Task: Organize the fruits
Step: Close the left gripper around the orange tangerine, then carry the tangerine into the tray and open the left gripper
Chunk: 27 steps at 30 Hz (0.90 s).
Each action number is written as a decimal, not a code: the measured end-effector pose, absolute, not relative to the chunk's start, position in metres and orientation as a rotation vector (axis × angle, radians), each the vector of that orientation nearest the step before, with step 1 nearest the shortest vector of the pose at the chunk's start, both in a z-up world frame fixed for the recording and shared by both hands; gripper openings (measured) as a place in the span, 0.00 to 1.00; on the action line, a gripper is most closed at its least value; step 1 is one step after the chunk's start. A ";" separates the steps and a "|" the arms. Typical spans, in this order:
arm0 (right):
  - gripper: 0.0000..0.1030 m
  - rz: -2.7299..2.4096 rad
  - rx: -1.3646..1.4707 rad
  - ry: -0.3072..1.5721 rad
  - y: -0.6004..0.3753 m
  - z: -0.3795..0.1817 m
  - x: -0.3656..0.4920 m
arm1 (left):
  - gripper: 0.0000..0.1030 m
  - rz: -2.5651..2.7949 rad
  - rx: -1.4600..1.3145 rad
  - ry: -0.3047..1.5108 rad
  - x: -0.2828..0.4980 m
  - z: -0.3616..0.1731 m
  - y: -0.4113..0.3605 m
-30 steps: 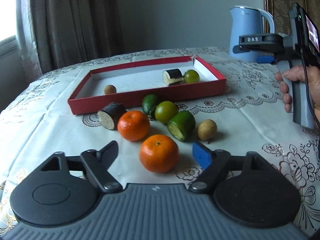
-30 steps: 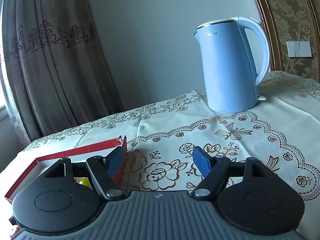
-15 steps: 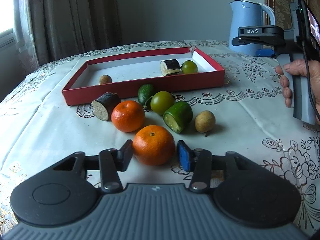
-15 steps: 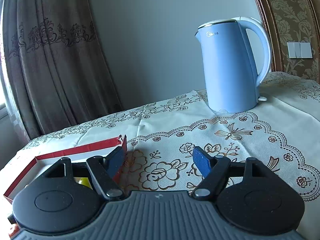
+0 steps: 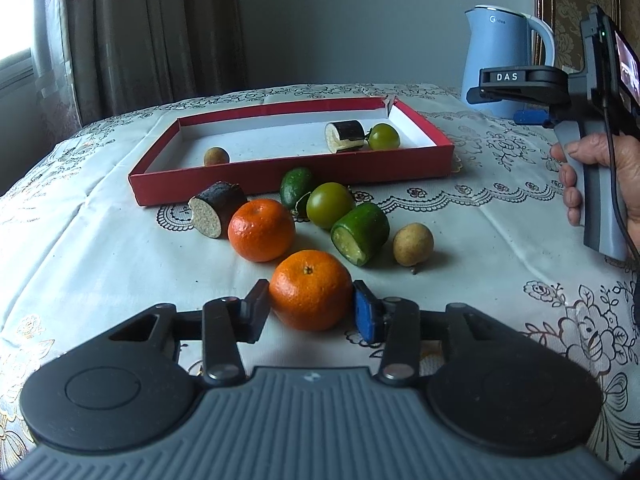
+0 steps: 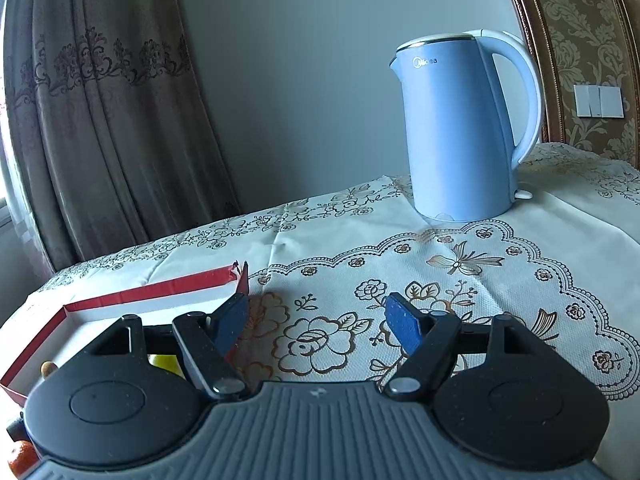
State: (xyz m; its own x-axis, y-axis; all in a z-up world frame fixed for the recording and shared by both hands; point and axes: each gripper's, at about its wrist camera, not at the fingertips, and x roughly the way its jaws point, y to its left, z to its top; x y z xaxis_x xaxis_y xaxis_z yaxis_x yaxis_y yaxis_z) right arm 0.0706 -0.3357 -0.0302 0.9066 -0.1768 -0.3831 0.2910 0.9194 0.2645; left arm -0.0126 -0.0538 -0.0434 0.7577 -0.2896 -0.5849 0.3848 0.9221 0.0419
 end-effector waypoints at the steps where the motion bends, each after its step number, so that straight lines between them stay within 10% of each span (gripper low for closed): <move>1: 0.73 -0.246 0.321 0.363 -0.335 -0.031 0.071 | 0.39 -0.370 0.160 0.609 -0.013 -0.043 -0.053; 27: 0.73 0.020 0.196 0.429 -0.258 -0.016 0.043 | 0.39 -0.169 0.094 0.441 0.071 0.024 -0.001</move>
State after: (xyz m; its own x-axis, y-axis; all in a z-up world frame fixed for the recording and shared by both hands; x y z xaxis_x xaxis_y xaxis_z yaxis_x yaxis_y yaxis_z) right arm 0.0434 -0.2577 -0.0159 0.9093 0.0605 -0.4117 0.0222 0.9809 0.1931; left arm 0.0707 -0.0012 0.0242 0.8907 -0.1419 -0.4319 0.1826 0.9817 0.0540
